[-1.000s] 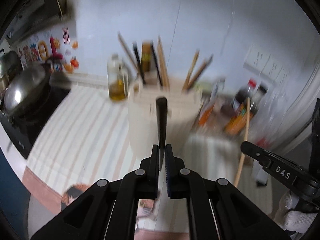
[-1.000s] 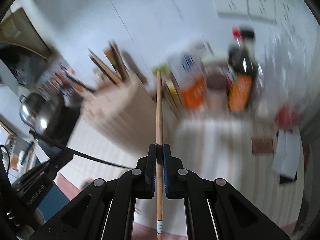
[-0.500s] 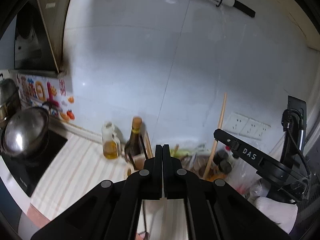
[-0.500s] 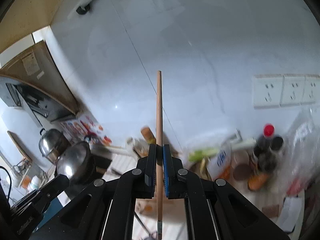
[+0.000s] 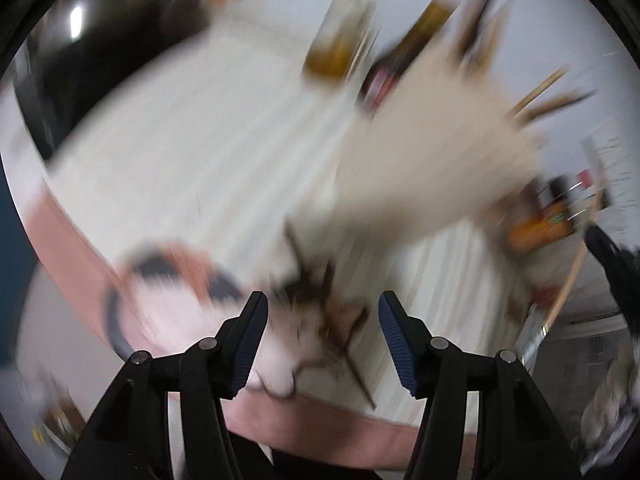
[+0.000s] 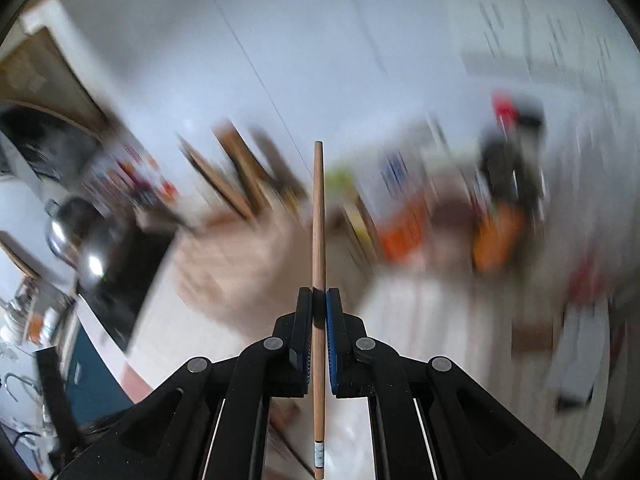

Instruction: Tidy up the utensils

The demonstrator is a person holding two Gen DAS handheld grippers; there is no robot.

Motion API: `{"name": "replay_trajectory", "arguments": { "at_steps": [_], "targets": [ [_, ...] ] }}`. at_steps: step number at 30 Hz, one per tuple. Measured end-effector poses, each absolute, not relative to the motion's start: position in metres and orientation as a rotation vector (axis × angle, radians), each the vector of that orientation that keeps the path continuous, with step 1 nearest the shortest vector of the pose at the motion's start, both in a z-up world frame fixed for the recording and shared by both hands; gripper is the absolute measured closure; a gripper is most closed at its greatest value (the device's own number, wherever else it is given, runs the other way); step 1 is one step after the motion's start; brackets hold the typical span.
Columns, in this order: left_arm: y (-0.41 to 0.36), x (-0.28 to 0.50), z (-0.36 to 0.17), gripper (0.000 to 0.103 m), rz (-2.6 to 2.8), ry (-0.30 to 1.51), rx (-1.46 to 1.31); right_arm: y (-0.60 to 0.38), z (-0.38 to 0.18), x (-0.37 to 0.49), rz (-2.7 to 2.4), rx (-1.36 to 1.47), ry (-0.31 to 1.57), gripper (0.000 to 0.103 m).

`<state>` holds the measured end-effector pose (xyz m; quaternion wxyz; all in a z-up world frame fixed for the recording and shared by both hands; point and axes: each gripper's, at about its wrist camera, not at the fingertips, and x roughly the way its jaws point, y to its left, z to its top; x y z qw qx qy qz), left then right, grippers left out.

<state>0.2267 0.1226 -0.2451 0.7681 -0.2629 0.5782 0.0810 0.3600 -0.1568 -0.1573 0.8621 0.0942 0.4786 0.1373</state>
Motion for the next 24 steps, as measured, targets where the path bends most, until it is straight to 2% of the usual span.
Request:
{"name": "replay_trajectory", "arguments": {
  "at_steps": [2,5,10,11,12,13,14,18,24],
  "targets": [
    [0.116,0.231,-0.289,0.048,0.195,1.337,-0.638,-0.169,-0.197,0.356,0.255,0.202,1.092,0.097],
    [0.104,0.246,-0.323,0.048,0.231,1.39,-0.621,-0.185,-0.251,0.353,0.208,0.186,1.216,0.097],
    [0.078,0.269,-0.344,0.051,0.292,1.434,-0.442,-0.202,-0.308,0.357,0.177,0.171,1.378,0.097],
    [0.072,0.272,-0.343,0.059,0.303,1.418,-0.384,-0.204,-0.316,0.357,0.177,0.161,1.402,0.097],
    [0.067,0.274,-0.343,0.074,0.304,1.413,-0.336,-0.206,-0.322,0.357,0.172,0.158,1.414,0.096],
    [0.062,0.276,-0.342,0.08,0.311,1.41,-0.284,-0.207,-0.328,0.357,0.176,0.154,1.433,0.096],
    [0.057,0.278,-0.341,0.093,0.282,1.397,-0.249,-0.206,-0.331,0.357,0.175,0.155,1.443,0.096],
    [0.041,0.272,-0.338,0.1,0.219,1.4,-0.127,-0.205,-0.342,0.349,0.189,0.128,1.484,0.096],
    [0.015,0.238,-0.338,0.099,0.1,1.443,-0.03,-0.191,-0.354,0.339,0.221,0.06,1.567,0.096]
  ]
}}
